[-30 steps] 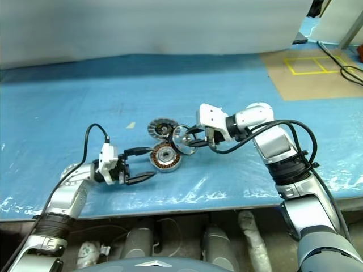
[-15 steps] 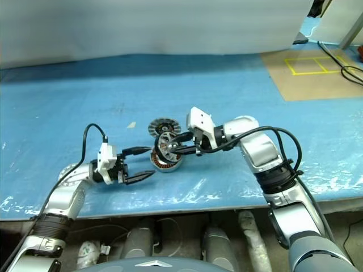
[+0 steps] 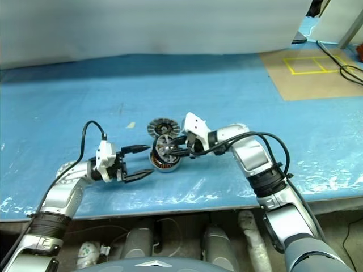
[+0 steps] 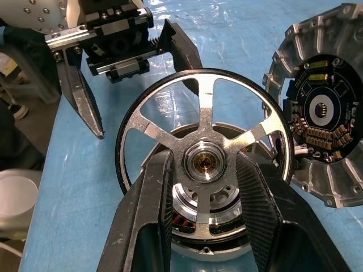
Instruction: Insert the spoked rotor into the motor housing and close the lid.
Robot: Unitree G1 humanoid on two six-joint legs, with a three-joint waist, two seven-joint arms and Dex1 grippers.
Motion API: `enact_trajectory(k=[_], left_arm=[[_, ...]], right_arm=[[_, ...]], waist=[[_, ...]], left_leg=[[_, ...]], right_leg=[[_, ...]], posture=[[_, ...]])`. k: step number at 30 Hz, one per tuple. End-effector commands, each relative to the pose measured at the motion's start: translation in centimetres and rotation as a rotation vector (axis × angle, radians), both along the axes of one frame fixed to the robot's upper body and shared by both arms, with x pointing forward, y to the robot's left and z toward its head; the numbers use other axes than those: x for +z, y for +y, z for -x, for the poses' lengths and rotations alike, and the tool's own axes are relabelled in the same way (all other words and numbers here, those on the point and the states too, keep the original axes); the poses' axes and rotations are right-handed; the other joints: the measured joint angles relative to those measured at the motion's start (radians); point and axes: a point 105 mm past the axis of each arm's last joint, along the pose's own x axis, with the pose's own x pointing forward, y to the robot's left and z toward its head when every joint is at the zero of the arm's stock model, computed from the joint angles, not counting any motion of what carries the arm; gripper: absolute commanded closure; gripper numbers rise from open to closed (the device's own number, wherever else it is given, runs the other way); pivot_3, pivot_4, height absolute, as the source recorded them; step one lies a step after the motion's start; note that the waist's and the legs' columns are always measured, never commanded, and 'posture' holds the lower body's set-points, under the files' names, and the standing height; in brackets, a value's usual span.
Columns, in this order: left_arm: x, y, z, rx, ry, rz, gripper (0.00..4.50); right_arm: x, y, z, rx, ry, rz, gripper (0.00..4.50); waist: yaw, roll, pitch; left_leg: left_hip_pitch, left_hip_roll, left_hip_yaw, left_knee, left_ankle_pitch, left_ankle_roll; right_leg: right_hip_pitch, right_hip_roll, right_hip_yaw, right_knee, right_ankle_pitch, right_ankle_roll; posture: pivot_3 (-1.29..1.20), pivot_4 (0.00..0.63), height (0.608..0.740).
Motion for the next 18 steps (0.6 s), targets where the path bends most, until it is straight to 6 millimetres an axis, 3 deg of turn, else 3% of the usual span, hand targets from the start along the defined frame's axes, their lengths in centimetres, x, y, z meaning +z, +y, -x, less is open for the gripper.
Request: enact_trajectory(k=[1, 11, 18], left_arm=[[1.1, 0.1, -0.1, -0.001, -0.039, 0.01, 0.42], [0.7, 0.3, 0.0, 0.007, -0.034, 0.005, 0.42], [0.5, 0.4, 0.1, 0.008, -0.032, 0.007, 0.42]], right_arm=[[0.8, 0.4, -0.2, 0.006, -0.033, -0.031, 2.87], [-0.2, 0.2, -0.8, -0.012, -0.021, -0.008, 2.87], [0.1, 0.3, -0.6, 0.001, -0.027, -0.01, 2.87]], waist=[[0.0, 0.0, 0.0], [0.0, 0.0, 0.0], [0.0, 0.0, 0.0]], left_leg=[[0.0, 0.0, 0.0, 0.0, 0.0, 0.0], [0.0, 0.0, 0.0, 0.0, 0.0, 0.0], [0.001, 0.0, 0.0, 0.001, 0.0, 0.0]], right_leg=[[0.0, 0.0, 0.0, 0.0, 0.0, 0.0], [0.0, 0.0, 0.0, 0.0, 0.0, 0.0], [0.001, 0.0, 0.0, 0.0, 0.0, 0.0]], posture=[[0.0, 0.15, 0.74], [0.0, 0.15, 0.74], [0.0, 0.15, 0.74]])
